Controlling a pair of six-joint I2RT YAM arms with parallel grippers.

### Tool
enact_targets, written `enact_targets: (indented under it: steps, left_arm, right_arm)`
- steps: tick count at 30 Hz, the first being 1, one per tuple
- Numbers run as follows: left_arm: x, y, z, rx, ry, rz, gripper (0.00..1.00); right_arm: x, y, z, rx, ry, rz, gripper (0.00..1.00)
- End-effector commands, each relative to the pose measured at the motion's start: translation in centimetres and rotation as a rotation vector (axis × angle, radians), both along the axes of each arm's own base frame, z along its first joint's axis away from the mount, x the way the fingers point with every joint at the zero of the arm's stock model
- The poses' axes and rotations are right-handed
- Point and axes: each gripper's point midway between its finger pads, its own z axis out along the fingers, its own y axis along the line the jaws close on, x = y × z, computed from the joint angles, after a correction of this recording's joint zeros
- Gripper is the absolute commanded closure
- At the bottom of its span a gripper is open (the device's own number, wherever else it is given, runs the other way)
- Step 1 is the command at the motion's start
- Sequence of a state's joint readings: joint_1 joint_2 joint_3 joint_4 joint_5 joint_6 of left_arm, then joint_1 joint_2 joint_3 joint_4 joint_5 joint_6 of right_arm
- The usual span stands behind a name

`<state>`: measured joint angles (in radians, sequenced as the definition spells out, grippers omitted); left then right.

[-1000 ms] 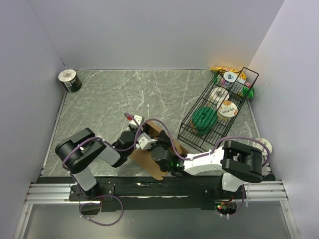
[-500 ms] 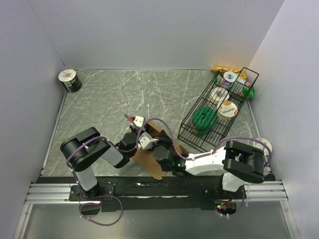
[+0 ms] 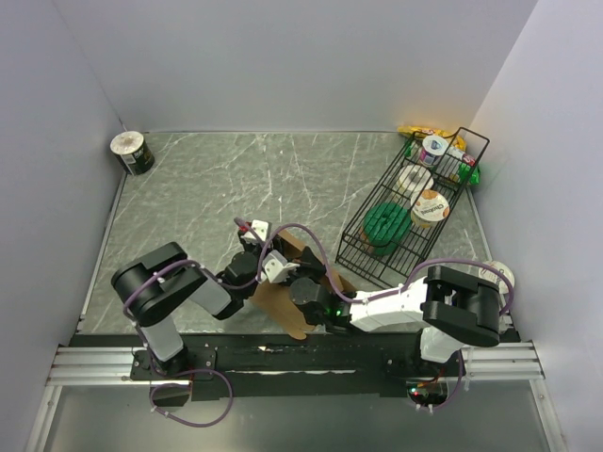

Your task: Fold the paper box

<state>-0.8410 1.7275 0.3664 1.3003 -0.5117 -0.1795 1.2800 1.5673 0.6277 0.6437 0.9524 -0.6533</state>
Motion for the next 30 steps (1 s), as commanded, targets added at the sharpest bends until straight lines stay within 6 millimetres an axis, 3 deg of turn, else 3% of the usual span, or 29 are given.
enact_targets:
  steps: [1,2,7,9,15,18,21,23,30]
  left_arm:
    - [-0.7,0.6,2.7,-0.050,-0.037,0.020,0.27]
    - [-1.1,0.8,2.1,-0.041,-0.012,0.013,0.21]
    - [-2.5,0.9,2.1,-0.053,0.045,-0.034,0.07]
    - [-3.6,0.8,0.8,-0.039,0.098,-0.079,0.01]
    - [-6.4,1.0,-1.0,-0.082,0.228,-0.156,0.03]
    - [-7.7,1.0,-1.0,-0.119,0.262,-0.198,0.04]
    - [-8.7,1.1,-0.4,-0.186,0.293,-0.258,0.04]
    - [-7.9,1.8,0.7,-0.246,0.317,-0.253,0.04]
    - [-5.0,2.3,8.0,-0.457,0.325,-0.313,0.02]
  right_arm:
    - [-0.9,0.3,-4.1,-0.026,0.115,0.051,1.00]
    - [-0.8,0.3,-4.0,-0.026,0.112,0.051,1.00]
    - [-0.6,0.3,-4.2,-0.032,0.111,0.047,1.00]
    - [-0.5,0.3,-4.0,-0.027,0.109,0.046,1.00]
    - [-0.2,0.3,-3.6,-0.015,0.102,0.048,1.00]
    - [-0.2,0.4,-3.4,-0.006,0.098,0.051,1.00]
    - [-0.1,0.3,-3.2,-0.002,0.094,0.052,1.00]
    - [-0.2,0.2,-3.2,0.000,0.095,0.050,1.00]
    - [-0.3,-0.3,-3.5,-0.007,0.107,0.042,1.00]
